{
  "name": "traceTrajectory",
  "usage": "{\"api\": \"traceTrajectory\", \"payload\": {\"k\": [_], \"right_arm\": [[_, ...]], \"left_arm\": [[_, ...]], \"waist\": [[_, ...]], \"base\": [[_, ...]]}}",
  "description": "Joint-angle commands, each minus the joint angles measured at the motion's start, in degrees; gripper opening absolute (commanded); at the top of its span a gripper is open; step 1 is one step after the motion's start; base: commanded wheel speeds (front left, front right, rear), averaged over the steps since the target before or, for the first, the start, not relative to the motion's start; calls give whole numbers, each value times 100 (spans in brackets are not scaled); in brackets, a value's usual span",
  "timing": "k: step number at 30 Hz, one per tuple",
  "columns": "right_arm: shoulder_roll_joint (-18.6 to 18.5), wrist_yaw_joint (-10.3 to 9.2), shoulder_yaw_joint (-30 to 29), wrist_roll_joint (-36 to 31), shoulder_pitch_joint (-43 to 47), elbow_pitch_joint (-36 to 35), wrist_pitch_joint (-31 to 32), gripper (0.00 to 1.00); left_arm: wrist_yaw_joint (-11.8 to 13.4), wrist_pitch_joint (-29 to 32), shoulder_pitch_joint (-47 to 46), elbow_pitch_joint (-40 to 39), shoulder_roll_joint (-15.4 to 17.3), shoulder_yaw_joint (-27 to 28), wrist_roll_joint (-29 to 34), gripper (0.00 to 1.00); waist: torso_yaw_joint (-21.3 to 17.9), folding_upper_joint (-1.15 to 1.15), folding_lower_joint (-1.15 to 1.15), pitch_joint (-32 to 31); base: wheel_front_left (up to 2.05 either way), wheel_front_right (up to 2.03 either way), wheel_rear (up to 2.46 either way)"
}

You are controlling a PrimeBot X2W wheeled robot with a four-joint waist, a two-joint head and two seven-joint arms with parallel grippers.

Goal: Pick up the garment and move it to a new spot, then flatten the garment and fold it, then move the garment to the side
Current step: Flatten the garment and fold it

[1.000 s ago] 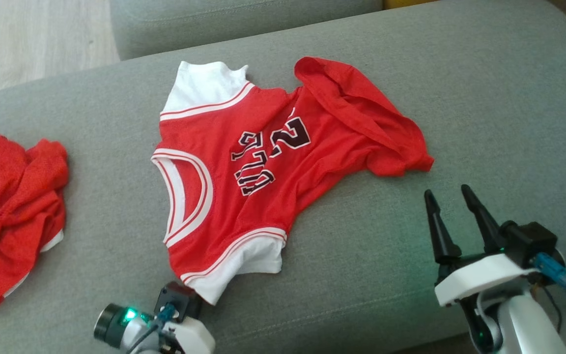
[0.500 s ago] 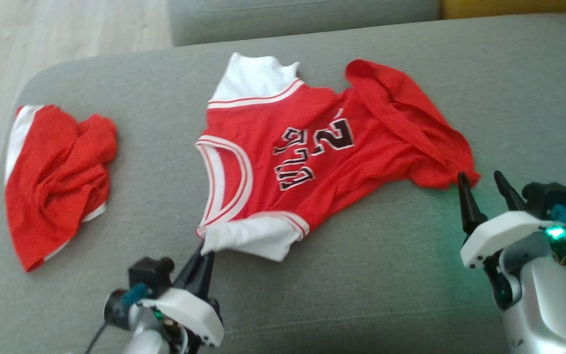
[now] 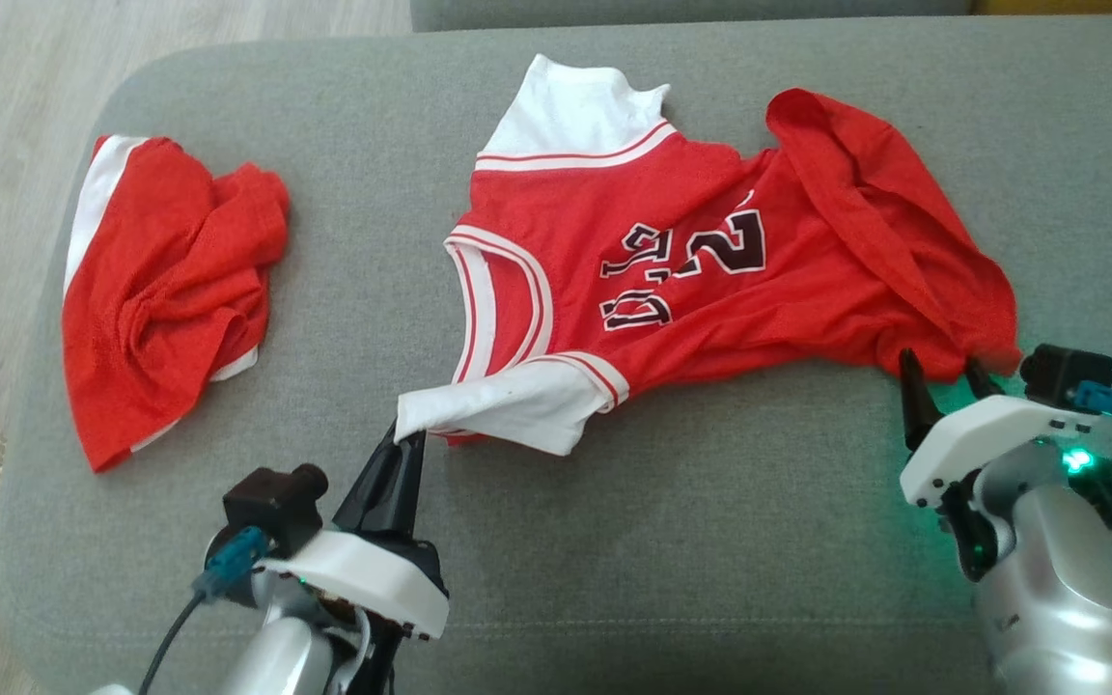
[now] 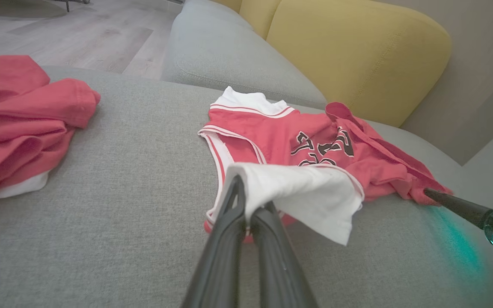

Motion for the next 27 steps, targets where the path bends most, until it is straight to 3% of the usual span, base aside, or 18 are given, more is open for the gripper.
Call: {"api": "traceTrajectory", "payload": {"k": [1,2,3,4,12,19,27], "right_arm": [[2,-1,183,83,-293,21,-103,100],[2,-1,232,147,-336,135,-118,100],[2,-1,282,216,-378,249,-120,54],[2,-1,315,269,-419,346,-141,0],[2,-1,417,92,-626,588,-631,0],[2,-1,448,-431,-579,49,-710,0],[-22,-1,541,-657,-571,-1808,-135,0]], "left_arm": [[41,-7,-114,-240,36,173,34,0],[50,-8,-115,-252,35,170,32,0],[59,-9,-117,-259,34,170,27,0],[69,-12,-121,-263,36,174,24,0],[180,-72,-139,-289,82,303,-27,0],[262,-140,-91,-426,92,503,-169,0],[385,-187,-344,-983,124,924,-429,0]], "waist": [[10,0,0,29],[8,0,0,37],[4,0,0,44],[-6,0,0,47],[-144,0,0,-105],[-322,0,0,-493],[-580,0,0,-1035]], "base": [[0,0,0],[0,0,0],[0,0,0],[0,0,0],[0,0,0],[0,0,0],[0,0,0]]}}
